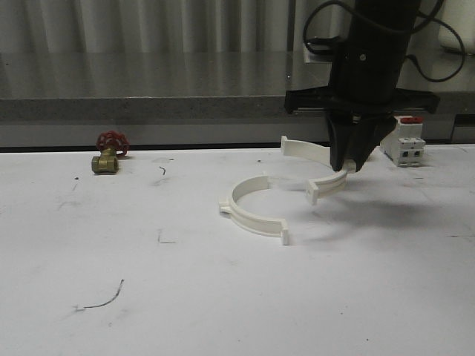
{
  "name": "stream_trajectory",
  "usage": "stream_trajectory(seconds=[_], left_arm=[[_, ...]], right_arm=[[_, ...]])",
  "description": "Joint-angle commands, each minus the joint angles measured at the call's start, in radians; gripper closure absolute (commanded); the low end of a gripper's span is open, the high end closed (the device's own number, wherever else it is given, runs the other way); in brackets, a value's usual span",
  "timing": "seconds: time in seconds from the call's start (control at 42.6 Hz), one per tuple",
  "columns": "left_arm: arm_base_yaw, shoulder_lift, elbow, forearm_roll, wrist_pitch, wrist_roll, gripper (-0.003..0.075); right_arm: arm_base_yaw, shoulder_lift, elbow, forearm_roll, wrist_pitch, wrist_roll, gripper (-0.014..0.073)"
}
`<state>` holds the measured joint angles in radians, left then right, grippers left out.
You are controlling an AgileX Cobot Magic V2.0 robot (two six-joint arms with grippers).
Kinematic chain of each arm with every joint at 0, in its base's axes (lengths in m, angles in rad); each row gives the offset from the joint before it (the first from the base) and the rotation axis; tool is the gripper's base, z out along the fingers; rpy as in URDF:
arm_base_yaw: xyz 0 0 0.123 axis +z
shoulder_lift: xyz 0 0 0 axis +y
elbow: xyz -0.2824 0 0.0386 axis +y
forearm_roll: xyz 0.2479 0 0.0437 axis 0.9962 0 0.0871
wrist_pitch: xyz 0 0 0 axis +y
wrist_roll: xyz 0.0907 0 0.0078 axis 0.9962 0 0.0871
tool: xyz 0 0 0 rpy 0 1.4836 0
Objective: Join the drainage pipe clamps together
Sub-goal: 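Carry the clamp half and press it against the placed half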
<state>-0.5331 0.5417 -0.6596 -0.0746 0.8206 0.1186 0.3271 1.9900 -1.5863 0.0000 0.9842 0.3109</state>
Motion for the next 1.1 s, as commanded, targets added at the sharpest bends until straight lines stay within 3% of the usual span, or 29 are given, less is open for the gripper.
stream_trajectory(seconds=[0.0, 1.081], left_arm=[[0.002, 0.004, -0.025, -0.015, -0.059, -0.001, 0.0384], [0.002, 0.004, -0.025, -0.015, -0.059, -0.001, 0.0384]], right_arm=[[0.000, -0.038, -0.035, -0.005, -0.042, 0.002, 0.0432], [0.016, 0.059, -0.035, 0.006, -0.139, 0.001, 0.0432]])
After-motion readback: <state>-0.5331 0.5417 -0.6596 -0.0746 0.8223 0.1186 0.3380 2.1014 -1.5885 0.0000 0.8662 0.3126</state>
